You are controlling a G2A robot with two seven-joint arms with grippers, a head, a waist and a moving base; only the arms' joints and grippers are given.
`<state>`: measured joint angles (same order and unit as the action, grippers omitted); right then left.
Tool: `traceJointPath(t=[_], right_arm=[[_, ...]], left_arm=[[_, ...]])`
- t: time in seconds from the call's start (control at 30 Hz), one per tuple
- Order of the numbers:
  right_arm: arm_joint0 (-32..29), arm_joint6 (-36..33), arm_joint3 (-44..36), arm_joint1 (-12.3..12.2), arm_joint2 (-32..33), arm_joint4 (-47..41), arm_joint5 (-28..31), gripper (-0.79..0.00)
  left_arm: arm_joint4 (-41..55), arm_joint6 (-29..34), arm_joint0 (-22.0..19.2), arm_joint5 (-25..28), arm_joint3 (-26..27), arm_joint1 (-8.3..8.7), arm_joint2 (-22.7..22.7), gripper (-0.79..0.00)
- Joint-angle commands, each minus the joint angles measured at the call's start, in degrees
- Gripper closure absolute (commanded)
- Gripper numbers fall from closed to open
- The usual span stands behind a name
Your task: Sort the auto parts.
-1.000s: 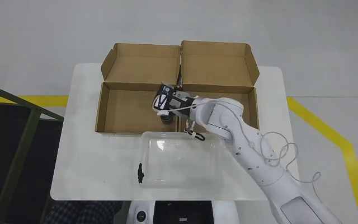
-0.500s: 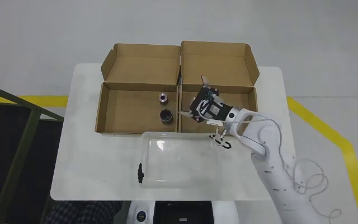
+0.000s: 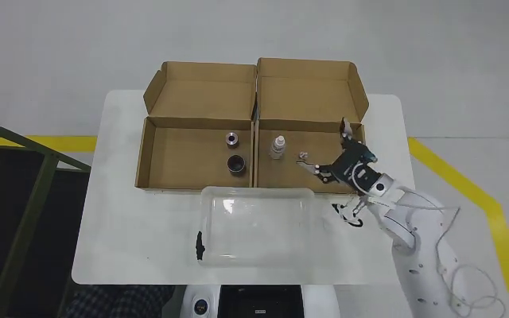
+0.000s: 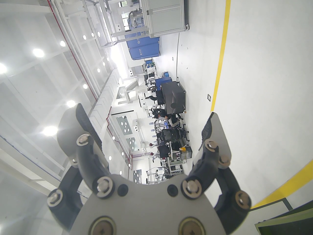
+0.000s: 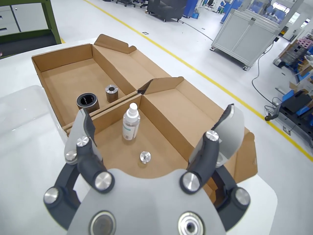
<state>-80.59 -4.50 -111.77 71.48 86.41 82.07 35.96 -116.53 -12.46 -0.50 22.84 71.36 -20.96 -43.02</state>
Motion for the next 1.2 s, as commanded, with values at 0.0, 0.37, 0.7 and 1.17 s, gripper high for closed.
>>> traceJointPath(t=[0.0, 0.37, 0.7, 1.17], right_arm=[[-1.9, 2.7, 0.0, -0.2, 2.1, 0.0, -0.3, -0.785], [-12.8, 15.7, -0.6, -1.3, 12.1, 1.1, -2.8, -0.785], [-18.3, 24.2, 0.7, -1.6, 16.4, 0.8, -4.8, -0.785], [-19.4, 27.0, 1.2, -1.8, 17.2, 0.1, -3.9, -0.785]], left_arm=[[0.0, 0.0, 0.0, 0.0, 0.0, 0.0, 0.0, -0.785], [0.0, 0.0, 0.0, 0.0, 0.0, 0.0, 0.0, -0.785], [0.0, 0.0, 0.0, 0.0, 0.0, 0.0, 0.0, -0.785], [0.0, 0.0, 0.0, 0.0, 0.0, 0.0, 0.0, -0.785]])
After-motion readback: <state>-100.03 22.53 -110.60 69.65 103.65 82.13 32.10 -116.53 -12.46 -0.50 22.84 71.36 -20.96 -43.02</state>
